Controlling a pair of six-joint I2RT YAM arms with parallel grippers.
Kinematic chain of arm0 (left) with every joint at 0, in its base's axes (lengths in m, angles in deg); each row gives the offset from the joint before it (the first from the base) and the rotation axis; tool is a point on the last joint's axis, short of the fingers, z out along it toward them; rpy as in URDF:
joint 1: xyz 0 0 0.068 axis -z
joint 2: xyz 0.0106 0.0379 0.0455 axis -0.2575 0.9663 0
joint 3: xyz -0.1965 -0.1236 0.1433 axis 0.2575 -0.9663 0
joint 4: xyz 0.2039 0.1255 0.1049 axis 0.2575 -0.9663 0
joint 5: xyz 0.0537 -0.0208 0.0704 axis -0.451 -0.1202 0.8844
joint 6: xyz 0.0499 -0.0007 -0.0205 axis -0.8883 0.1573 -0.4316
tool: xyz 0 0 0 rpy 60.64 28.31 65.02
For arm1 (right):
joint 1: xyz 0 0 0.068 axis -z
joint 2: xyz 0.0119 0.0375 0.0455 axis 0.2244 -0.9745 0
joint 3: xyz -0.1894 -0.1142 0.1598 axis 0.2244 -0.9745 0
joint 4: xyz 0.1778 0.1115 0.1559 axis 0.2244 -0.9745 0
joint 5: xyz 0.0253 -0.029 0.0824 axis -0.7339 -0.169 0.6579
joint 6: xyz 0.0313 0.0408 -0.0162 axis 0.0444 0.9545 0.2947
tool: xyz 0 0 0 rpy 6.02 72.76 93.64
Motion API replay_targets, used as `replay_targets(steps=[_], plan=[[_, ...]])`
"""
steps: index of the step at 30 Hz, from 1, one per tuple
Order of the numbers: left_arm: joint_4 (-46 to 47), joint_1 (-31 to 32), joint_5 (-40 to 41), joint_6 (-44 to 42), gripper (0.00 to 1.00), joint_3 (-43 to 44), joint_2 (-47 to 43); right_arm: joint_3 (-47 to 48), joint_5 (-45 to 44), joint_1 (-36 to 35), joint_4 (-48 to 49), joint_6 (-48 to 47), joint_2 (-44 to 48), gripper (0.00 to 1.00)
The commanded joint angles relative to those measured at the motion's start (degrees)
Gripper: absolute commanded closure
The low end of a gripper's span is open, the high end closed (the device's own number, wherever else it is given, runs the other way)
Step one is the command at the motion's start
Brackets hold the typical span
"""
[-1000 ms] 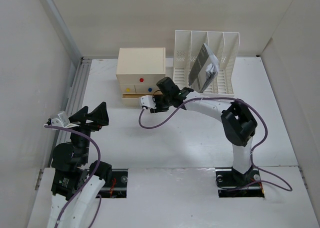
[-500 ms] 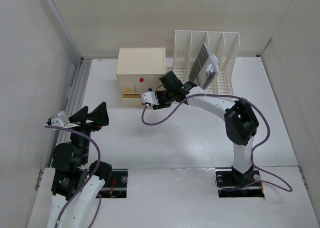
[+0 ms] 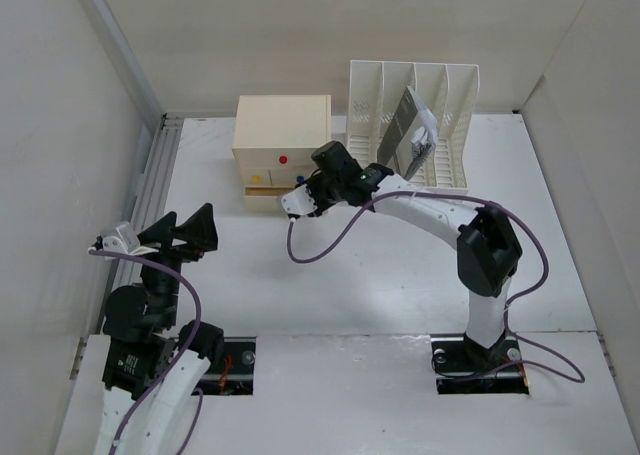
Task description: Organize the desk
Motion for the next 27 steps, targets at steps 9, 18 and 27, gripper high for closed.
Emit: replay_targets(steps=[9,18,27], plan=[[2.5,0.3,-0.9,-0.3,0.06,0.0,-0.3,11.5,-0.8,-0.7,-17.4,-18.9,1.4,0.7],[2.5,0.3,-0.9,-0.3,0.05,0.0,-0.3,13.0,1.5,-0.7,-20.0,-36.8,1.3,0.71],[2.5,0.3,-3.3,-0.3,0.05,0.0,1.5,11.9,-0.3,-2.4,-15.7,-51.3,-5.1,0.71]])
